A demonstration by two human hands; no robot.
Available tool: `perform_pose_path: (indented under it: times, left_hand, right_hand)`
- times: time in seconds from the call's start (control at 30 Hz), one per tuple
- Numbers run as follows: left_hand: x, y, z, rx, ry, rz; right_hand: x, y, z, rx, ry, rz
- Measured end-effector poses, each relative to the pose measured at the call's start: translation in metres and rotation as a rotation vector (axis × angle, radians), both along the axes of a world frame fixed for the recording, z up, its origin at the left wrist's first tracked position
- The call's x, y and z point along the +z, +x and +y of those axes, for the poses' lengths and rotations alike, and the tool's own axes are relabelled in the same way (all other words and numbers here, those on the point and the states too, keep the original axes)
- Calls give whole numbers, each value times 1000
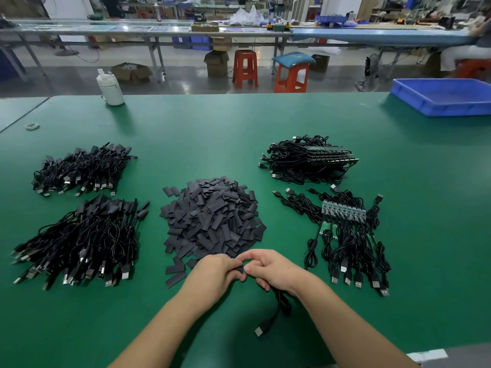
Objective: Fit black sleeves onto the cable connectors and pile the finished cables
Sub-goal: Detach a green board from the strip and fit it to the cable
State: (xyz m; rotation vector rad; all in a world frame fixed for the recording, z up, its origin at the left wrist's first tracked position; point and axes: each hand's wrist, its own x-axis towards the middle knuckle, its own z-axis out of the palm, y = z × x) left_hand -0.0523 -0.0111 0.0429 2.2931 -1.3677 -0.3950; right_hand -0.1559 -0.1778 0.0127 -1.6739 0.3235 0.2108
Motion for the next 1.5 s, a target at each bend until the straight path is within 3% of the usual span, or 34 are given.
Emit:
perform_pose_path:
  times: [0.3,0.9,1.17,1.5]
  left_hand:
    - [3,-1,-3,66,-216,9]
    - [13,11,-9,-23,-112,16]
    - [14,9,-4,-10,-202,59]
    - [8,7,-1,-50,-151,64]
  right_hand:
    - [10,1,4,-101,96,59]
    - [24,-7,8,-7,-87,36]
    - [18,-7,5,-65,-12,-9]
    - [21,-8,8,-1,-68,5]
